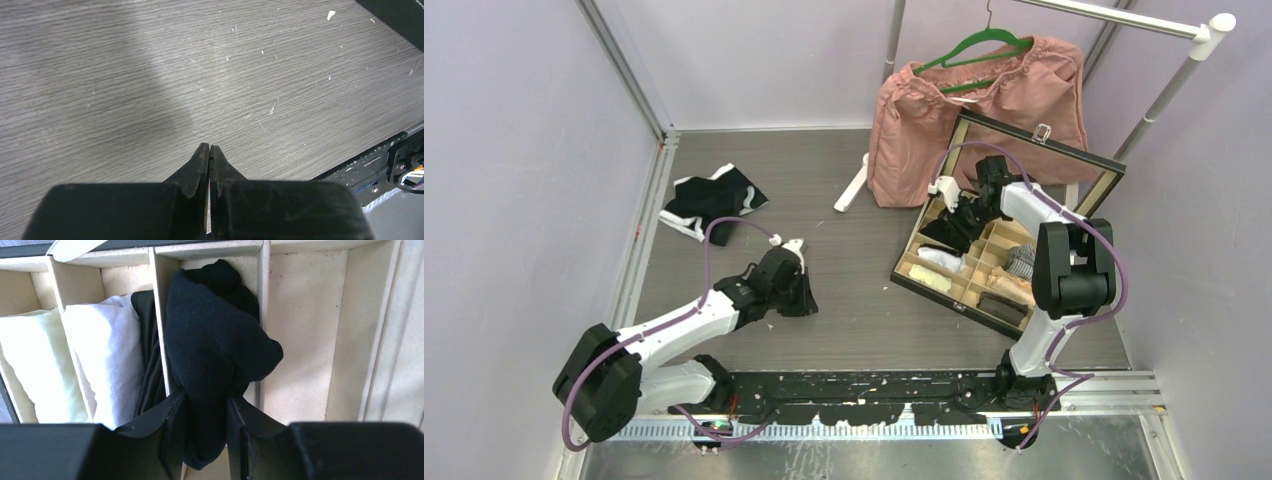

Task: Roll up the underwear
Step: Place the underwear in the storage box.

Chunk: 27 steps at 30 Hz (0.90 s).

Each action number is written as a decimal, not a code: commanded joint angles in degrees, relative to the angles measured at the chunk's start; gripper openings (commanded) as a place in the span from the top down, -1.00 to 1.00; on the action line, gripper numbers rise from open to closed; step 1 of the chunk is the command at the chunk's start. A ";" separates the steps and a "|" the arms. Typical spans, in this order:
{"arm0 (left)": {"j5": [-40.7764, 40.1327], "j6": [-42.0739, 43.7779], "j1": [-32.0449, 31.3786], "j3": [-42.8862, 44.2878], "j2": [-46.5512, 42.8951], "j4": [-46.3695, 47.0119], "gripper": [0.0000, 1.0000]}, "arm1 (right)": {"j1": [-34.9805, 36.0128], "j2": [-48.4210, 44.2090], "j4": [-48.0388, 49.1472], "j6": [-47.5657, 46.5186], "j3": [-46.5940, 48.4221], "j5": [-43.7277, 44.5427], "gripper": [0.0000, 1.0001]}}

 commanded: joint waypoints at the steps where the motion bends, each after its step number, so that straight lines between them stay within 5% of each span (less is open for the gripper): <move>1: 0.97 0.86 0.30 2.07 -0.40 1.59 0.99 | -0.60 -1.97 0.98 1.37 2.08 2.04 0.25; 27: 1.58 0.77 0.30 2.31 -0.13 1.57 0.99 | -1.03 -7.59 -1.16 3.67 3.95 3.45 -0.16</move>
